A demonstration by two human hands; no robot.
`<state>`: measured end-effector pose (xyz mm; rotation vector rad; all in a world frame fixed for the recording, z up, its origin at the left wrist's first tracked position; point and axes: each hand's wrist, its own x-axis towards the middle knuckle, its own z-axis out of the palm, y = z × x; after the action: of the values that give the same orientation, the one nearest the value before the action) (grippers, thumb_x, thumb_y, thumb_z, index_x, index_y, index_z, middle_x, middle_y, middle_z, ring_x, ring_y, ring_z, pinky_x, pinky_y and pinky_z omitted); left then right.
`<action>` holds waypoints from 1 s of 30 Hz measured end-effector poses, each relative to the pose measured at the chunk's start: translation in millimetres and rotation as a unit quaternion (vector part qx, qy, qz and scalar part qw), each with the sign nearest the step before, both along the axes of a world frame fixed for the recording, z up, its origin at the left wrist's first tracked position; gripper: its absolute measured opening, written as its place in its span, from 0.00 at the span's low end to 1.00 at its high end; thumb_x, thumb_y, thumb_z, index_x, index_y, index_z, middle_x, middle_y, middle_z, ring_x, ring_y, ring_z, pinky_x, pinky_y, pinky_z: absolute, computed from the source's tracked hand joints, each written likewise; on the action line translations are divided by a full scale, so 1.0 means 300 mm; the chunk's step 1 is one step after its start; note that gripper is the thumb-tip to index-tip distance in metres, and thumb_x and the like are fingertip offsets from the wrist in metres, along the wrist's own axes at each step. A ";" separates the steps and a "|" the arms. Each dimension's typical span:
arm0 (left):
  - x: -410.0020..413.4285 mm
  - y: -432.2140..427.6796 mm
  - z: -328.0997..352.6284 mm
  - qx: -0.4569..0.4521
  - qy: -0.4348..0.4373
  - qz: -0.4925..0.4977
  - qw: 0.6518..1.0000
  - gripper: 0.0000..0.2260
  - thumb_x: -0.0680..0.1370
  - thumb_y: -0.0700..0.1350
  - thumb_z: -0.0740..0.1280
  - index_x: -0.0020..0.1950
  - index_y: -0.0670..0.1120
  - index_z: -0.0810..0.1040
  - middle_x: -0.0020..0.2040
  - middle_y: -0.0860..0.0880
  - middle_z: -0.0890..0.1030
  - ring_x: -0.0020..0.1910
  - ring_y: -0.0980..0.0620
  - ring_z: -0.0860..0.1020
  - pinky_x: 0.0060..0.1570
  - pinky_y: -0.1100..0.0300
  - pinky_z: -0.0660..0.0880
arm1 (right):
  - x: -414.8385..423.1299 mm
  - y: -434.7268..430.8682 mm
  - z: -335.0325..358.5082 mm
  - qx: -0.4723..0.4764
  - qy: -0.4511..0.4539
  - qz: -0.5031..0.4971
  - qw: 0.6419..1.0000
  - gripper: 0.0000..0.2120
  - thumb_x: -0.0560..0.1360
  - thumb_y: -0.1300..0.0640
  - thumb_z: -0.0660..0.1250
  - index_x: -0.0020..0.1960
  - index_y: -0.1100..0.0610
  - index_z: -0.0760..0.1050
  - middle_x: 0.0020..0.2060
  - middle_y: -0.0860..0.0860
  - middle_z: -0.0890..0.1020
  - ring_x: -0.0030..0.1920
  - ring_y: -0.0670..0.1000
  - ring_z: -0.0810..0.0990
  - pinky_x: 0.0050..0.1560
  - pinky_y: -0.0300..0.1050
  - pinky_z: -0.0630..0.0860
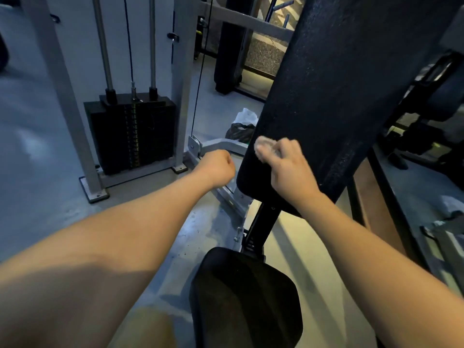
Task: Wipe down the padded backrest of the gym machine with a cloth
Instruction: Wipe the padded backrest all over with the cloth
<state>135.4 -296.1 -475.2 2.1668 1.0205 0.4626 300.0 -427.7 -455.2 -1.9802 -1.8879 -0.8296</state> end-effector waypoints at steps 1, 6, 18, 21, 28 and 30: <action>0.007 -0.008 0.002 -0.008 -0.001 -0.003 1.000 0.11 0.80 0.45 0.61 0.51 0.41 0.80 0.49 0.42 0.83 0.49 0.43 0.81 0.50 0.50 0.79 | 0.017 0.004 0.010 0.026 0.014 -0.022 0.999 0.22 0.74 0.70 0.66 0.66 0.56 0.79 0.48 0.59 0.73 0.47 0.59 0.70 0.41 0.50 0.71; 0.027 -0.046 -0.007 -0.024 0.013 -0.012 1.000 0.09 0.79 0.42 0.61 0.50 0.40 0.80 0.48 0.44 0.83 0.48 0.44 0.80 0.45 0.52 0.76 | -0.004 -0.105 -0.234 -0.131 0.034 -0.042 0.990 0.29 0.69 0.72 0.69 0.68 0.53 0.77 0.50 0.53 0.73 0.46 0.55 0.66 0.44 0.52 0.76; 0.093 -0.139 0.174 -0.481 -0.272 -0.070 0.830 0.14 0.84 0.50 0.62 0.62 0.42 0.78 0.53 0.40 0.83 0.49 0.44 0.84 0.52 0.50 0.82 | -0.063 -0.091 0.094 -0.032 0.253 0.007 0.967 0.23 0.80 0.62 0.68 0.74 0.54 0.74 0.59 0.50 0.77 0.57 0.47 0.76 0.59 0.33 0.71; 0.096 -0.102 0.250 -0.444 -0.326 -0.046 0.833 0.11 0.83 0.36 0.58 0.55 0.40 0.80 0.44 0.42 0.84 0.41 0.49 0.84 0.43 0.53 0.83 | -0.063 -0.069 0.194 -0.073 0.236 0.045 0.968 0.24 0.78 0.56 0.70 0.74 0.55 0.75 0.62 0.48 0.75 0.60 0.46 0.76 0.61 0.30 0.69; 0.099 0.106 0.286 -0.286 -0.384 0.126 0.869 0.14 0.81 0.51 0.56 0.51 0.47 0.79 0.46 0.39 0.84 0.47 0.39 0.84 0.47 0.43 0.83 | 0.079 0.076 0.445 0.031 0.005 -0.151 0.988 0.29 0.80 0.45 0.62 0.79 0.54 0.66 0.76 0.57 0.63 0.74 0.60 0.62 0.74 0.57 0.66; 0.108 0.147 0.298 -0.206 -0.377 0.158 0.889 0.14 0.85 0.53 0.56 0.54 0.48 0.79 0.48 0.44 0.82 0.46 0.47 0.81 0.42 0.54 0.78 | 0.131 0.135 0.474 0.028 -0.006 -0.214 0.976 0.32 0.83 0.41 0.57 0.83 0.51 0.57 0.80 0.57 0.56 0.79 0.62 0.54 0.78 0.59 0.56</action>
<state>167.9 -252.0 -385.8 1.2566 0.8992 1.0357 339.4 -387.1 -313.1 -2.3889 -1.4384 -0.9885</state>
